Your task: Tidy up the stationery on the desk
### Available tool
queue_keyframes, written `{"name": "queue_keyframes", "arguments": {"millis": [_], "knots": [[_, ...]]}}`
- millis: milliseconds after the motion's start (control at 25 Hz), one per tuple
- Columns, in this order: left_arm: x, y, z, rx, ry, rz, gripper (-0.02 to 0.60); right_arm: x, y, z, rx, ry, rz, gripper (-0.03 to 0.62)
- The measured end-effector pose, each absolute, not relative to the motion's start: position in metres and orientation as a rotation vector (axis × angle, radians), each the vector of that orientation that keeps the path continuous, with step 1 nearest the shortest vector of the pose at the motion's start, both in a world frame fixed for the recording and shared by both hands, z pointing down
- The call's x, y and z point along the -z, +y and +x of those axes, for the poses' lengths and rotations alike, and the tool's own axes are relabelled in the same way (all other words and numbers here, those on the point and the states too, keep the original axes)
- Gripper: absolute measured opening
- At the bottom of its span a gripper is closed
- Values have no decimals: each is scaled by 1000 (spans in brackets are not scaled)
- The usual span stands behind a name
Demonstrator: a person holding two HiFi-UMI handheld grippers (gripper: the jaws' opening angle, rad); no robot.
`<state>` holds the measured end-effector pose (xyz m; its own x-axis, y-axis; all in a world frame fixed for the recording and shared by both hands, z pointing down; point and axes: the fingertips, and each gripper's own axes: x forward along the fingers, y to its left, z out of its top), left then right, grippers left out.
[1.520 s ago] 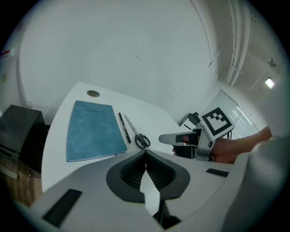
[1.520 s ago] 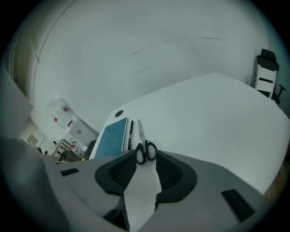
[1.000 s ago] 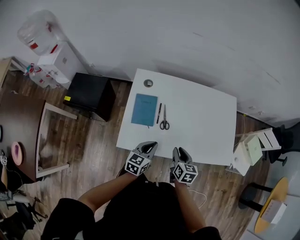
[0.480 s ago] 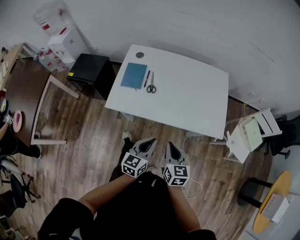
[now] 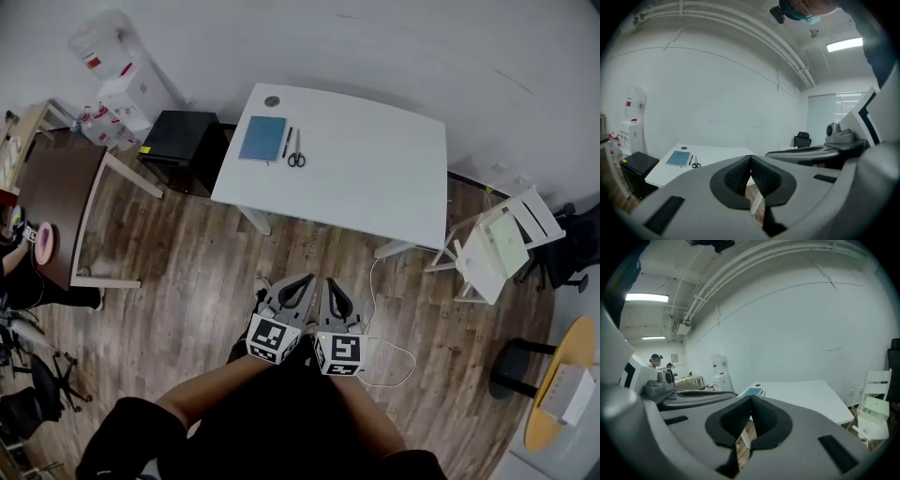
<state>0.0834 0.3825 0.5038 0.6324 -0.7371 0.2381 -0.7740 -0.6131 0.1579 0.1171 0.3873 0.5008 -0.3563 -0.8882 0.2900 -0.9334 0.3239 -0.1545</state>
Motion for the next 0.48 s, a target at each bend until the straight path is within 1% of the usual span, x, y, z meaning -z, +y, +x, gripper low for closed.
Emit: {"name": "queue_keyframes", "arguments": {"millis": [480], "knots": [[-485, 400, 71, -173, -1320, 2605, 12, -492, 406, 104, -425, -2482, 1646, 31]]}}
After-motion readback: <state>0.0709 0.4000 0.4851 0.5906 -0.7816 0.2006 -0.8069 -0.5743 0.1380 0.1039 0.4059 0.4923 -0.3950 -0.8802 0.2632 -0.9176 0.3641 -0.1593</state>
